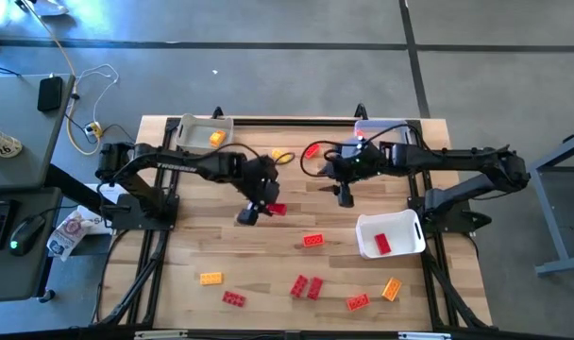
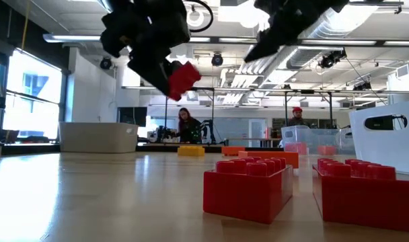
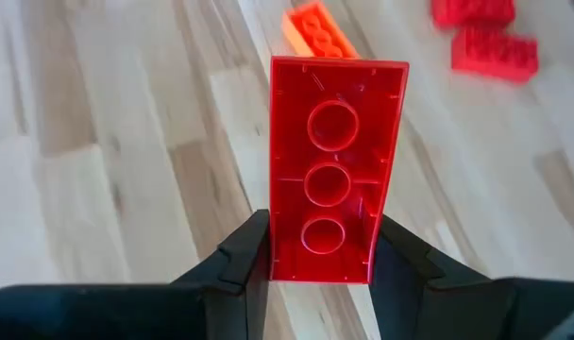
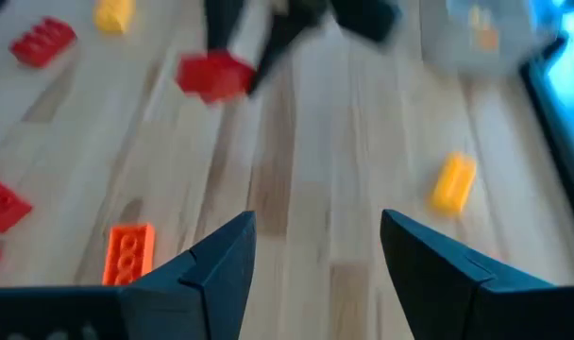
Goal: Sort & place blocks by color
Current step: Put the red block into the white bin
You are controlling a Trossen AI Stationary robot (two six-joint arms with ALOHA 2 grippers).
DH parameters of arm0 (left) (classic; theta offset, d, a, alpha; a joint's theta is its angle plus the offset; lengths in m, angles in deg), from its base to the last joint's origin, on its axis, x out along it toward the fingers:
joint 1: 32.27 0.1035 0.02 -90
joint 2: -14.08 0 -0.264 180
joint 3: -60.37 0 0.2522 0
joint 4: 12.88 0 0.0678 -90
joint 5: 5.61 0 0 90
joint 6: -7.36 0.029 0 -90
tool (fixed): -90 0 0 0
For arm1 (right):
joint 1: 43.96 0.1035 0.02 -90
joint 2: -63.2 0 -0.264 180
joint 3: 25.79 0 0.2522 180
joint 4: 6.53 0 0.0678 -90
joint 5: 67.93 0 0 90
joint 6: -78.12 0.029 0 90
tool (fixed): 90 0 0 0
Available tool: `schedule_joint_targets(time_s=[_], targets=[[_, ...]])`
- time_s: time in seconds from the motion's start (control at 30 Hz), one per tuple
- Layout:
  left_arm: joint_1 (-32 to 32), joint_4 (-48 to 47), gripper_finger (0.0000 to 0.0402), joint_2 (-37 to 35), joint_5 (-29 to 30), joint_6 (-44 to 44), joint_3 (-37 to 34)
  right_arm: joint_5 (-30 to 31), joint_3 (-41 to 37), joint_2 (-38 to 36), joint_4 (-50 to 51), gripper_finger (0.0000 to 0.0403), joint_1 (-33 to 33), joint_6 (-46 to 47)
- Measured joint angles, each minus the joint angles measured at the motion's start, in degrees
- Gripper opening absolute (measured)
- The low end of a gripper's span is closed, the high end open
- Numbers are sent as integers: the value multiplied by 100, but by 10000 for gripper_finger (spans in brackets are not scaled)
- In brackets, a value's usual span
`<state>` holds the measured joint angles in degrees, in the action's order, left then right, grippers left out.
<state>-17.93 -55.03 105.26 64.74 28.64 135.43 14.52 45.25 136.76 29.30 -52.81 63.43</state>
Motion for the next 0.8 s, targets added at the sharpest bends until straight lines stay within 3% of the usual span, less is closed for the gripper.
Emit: schedule_joint_targets(time_s=[0.23,0.33,0.53,0.8], targets=[[298,149,108,0,-226,-4,271,-30,2,0,-1002,215,179,-636],[400,159,108,0,-310,-4,348,-366,2,0,-1248,215,204,-993],[577,171,108,0,-1304,-222,459,-1308,7,76,-1681,215,217,-1466],[480,653,108,0,-1919,-859,641,-1596,9,392,-2044,215,217,-1537]])
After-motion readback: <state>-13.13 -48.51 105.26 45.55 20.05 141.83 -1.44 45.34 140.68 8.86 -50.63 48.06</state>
